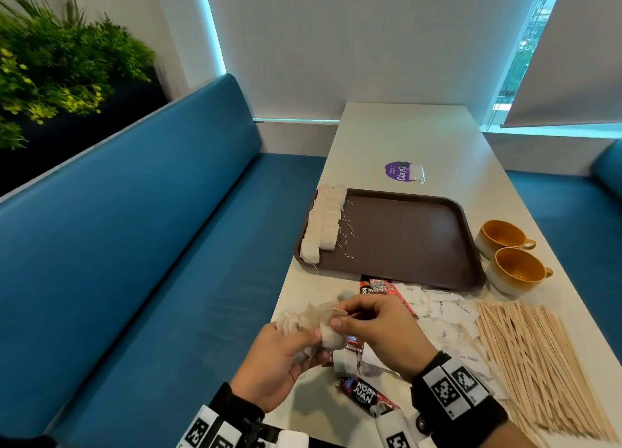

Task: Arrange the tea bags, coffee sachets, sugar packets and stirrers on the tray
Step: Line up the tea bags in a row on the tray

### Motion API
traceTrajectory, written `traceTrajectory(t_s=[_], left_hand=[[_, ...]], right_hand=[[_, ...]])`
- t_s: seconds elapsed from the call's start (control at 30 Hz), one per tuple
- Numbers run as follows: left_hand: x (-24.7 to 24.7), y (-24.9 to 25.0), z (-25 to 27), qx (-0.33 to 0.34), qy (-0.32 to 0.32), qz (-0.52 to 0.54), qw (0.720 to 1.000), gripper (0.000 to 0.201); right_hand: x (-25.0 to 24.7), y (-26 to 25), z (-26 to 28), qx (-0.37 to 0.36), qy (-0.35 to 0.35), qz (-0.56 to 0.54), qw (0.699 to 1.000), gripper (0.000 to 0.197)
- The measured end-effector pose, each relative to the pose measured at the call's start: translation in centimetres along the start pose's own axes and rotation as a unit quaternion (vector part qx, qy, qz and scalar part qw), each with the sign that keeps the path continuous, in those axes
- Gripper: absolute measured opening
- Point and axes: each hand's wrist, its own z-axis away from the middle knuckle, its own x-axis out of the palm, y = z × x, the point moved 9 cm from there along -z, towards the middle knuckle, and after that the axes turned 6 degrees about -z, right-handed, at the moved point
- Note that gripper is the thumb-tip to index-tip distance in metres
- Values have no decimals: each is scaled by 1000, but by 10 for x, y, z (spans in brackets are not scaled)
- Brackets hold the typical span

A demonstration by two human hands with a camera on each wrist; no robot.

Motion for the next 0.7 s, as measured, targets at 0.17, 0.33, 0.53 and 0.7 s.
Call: traceTrajectory(t_s=[0.17,0.33,0.53,0.7], left_hand=[[-12,-4,-7,-7,41,34,999,28],[-34,-10,-15,-18,91,65,994,23],[-51,-14,-21,-30,105,69,992,26],[-61,-18,-27,-38,118,65,990,28]], right_hand=[[-11,-9,-2,-23,44,-12,999,11],[-40,-33,-30,-49,105,35,993,10],[-85,-46,-112,-69,198,66,976,9],[-72,-19,-168,-21,168,136,976,9]])
